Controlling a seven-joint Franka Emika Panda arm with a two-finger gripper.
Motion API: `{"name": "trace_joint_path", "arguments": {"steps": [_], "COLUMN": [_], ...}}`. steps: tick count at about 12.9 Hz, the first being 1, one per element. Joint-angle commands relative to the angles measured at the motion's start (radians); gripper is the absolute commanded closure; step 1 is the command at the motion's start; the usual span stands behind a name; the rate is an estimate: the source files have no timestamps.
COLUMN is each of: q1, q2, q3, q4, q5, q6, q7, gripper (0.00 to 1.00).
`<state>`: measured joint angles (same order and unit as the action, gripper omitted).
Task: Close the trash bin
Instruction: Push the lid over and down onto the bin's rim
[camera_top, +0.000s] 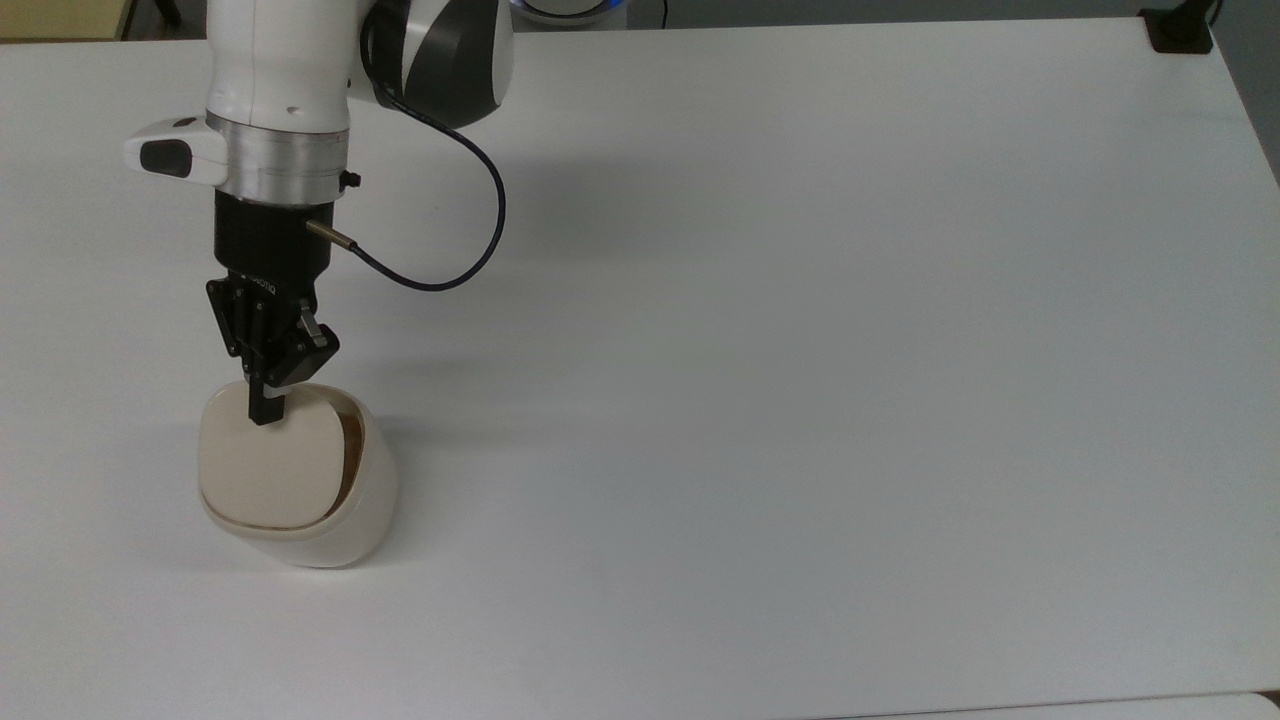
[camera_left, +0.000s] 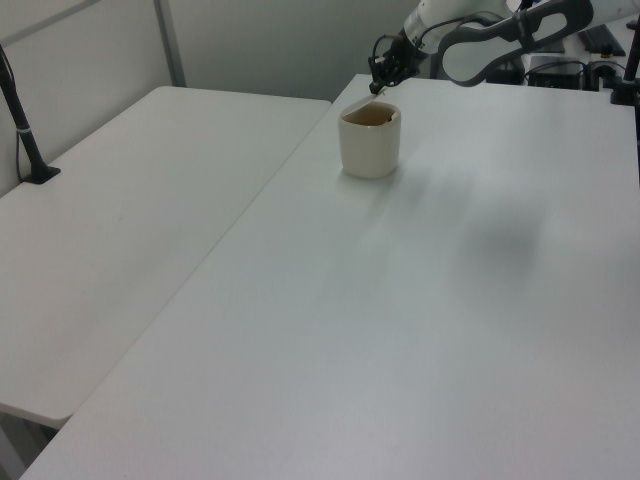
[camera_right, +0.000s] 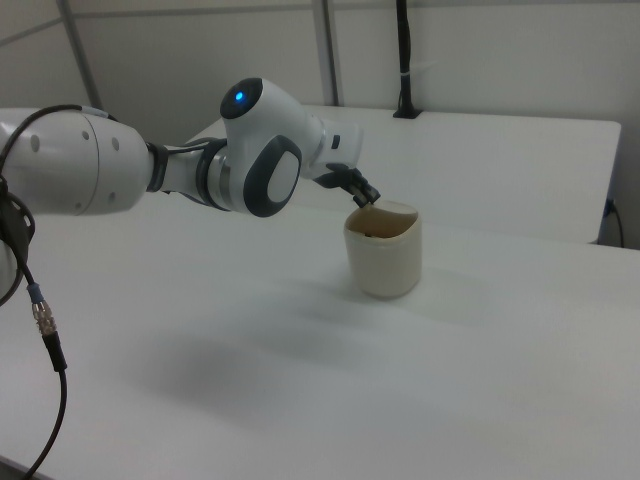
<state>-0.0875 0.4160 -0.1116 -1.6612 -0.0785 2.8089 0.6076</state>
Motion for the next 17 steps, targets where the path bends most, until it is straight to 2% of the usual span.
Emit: {"name": "trace_joint_path", "arguments": {"steps": [1, 13, 17], "q1": [-0.014, -0.018, -0.017], "q2": [-0.04, 0.018, 0.037], "q3": [0.016, 0.024, 0.024], "q4": [-0.068, -0.097, -0.097], "q5": [-0.012, -0.017, -0.049], "q6": [0.004, 0.006, 0.004], "q7": [-0.038, -0.107, -0.109], "gripper": [1.0, 1.0, 1.0]}}
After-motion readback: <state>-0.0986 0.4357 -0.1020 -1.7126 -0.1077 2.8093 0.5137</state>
